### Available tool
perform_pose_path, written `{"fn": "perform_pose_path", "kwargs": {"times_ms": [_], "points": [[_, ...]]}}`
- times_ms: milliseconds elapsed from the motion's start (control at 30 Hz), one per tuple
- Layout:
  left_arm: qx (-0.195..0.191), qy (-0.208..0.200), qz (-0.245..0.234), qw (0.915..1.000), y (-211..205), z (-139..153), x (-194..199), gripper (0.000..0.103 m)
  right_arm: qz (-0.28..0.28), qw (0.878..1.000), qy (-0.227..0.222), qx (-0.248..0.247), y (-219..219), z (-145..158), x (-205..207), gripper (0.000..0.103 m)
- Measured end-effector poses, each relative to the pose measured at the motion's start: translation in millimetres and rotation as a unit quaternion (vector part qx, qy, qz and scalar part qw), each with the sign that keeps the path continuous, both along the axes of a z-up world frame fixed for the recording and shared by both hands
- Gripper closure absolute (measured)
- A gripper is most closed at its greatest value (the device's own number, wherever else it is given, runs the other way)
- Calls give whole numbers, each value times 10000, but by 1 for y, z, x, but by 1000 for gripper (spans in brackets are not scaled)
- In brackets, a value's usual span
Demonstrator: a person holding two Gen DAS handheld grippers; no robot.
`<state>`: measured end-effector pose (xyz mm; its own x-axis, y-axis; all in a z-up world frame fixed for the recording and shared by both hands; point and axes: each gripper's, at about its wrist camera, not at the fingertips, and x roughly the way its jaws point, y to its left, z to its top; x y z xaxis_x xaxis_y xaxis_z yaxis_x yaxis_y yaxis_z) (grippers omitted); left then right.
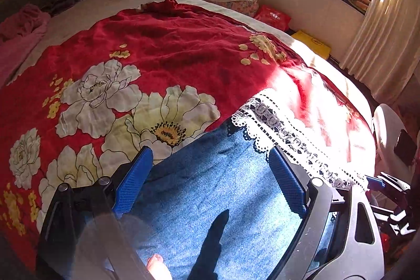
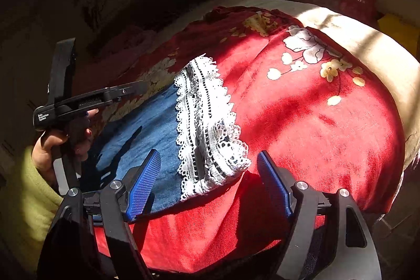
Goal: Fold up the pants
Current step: 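Grasp the lace cuffs with the right gripper and lift them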
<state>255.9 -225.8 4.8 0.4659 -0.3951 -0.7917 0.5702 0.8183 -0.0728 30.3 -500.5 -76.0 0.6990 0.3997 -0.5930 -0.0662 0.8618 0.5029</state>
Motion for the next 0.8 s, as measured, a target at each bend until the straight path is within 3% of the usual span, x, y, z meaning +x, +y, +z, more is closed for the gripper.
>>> {"fn": "perform_pose_path", "kwargs": {"times_ms": [100,233,300,400,600,633,667,800], "points": [[-161,157,-175,9996,-11,-7,17,22,91,9999,87,30,3,-5,5,30],[-362,437,-444,9974,-26,-17,36,32,169,9999,0,30,6,-3,5,50],[-508,689,-577,9947,-31,-24,44,44,212,9997,-74,106,4,-1,5,58],[-726,1101,-739,9885,-38,-37,54,55,309,9992,-89,246,4,-4,10,59],[-936,1347,-806,9831,-42,-48,58,55,317,9976,102,615,5,-16,28,62],[-981,1370,-850,9820,-41,-47,56,60,320,9978,127,568,6,-16,29,71],[-1072,1456,-928,9791,-41,-45,55,79,354,9977,153,550,8,-16,31,77],[-1230,1435,-974,9771,-34,-35,48,87,476,9979,16,448,19,-3,28,84]]}}
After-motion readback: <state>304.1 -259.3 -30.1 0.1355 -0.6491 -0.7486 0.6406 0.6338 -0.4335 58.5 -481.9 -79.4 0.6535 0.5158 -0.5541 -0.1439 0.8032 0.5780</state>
